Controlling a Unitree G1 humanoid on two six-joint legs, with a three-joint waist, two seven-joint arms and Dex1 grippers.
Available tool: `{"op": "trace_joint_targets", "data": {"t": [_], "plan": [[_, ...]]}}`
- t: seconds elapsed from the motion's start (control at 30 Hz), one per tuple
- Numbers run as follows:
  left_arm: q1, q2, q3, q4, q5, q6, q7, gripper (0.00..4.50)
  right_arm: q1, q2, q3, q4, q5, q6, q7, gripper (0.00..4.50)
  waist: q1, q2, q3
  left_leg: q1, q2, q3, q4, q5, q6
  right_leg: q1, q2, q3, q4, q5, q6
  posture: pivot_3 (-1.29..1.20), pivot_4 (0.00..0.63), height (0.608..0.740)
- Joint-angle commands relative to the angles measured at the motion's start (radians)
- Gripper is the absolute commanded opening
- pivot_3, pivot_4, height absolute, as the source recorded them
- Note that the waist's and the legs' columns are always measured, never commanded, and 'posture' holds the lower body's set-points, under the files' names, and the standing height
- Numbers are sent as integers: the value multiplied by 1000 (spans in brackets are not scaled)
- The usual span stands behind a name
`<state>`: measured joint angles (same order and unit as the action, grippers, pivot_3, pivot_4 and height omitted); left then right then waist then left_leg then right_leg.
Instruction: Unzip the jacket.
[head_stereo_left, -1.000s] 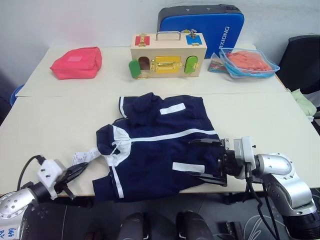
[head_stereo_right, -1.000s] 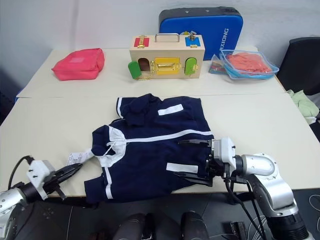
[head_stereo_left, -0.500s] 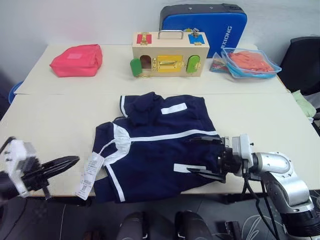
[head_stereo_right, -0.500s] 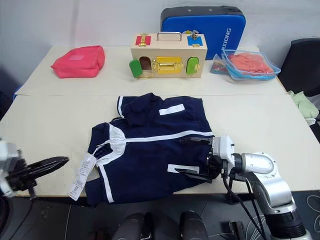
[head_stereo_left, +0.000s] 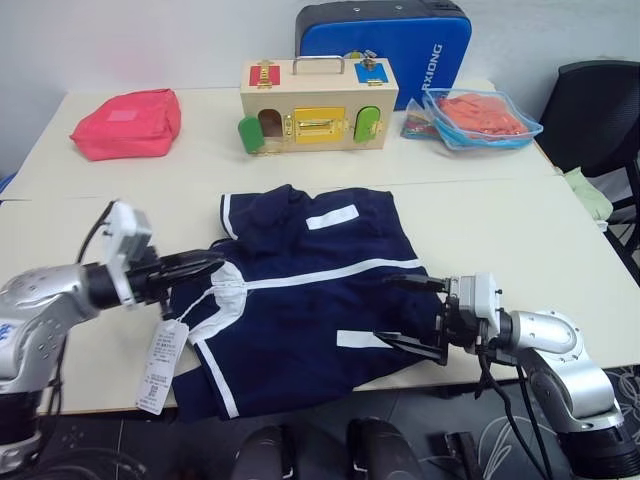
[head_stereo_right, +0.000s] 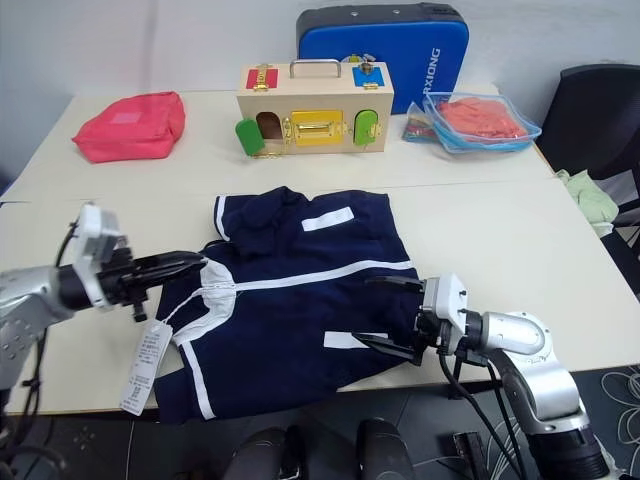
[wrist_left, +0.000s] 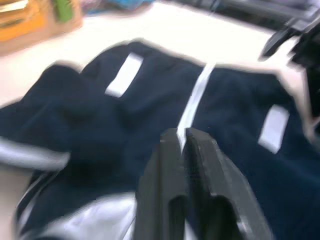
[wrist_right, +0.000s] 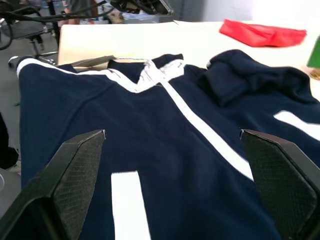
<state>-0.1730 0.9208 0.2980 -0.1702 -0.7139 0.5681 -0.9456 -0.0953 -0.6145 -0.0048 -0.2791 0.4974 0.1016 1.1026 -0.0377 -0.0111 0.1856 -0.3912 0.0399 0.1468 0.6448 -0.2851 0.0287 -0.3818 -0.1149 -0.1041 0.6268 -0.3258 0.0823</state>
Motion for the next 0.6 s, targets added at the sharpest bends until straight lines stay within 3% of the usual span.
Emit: {"op": "trace_joint_targets", "data": {"t": [0.03,0.17,0.33,0.53,0.6], "plan": [[125,38,165,21,14,-10,-44,1422,-2,8,-17,-52,23,-6,-13,4500,0,0,0,0,1,1,0,0,0,-1,0,1,0,0,0,0,150,740],[358,86,326,42,-31,79,-194,2660,-29,27,-7,-56,40,-12,-5,4500,-2,-4,2,0,2,1,1,-1,-3,-3,0,2,1,-1,-2,0,150,740],[520,53,408,119,-1,113,-211,4084,-61,41,44,-90,52,-24,52,4500,11,-4,2,0,4,0,0,-4,-9,-11,-1,2,2,-1,-6,0,150,740],[453,38,366,118,-160,435,-127,4084,-82,36,86,-102,63,-17,96,4500,16,-4,2,-2,4,-2,-2,-5,-7,-11,-2,2,1,-1,-9,0,150,740],[409,28,327,133,-150,461,-94,4084,-89,37,88,-97,61,-15,100,4500,13,-4,2,-2,4,-2,-2,-4,-8,-10,-2,2,2,-1,-9,0,150,740]]}}
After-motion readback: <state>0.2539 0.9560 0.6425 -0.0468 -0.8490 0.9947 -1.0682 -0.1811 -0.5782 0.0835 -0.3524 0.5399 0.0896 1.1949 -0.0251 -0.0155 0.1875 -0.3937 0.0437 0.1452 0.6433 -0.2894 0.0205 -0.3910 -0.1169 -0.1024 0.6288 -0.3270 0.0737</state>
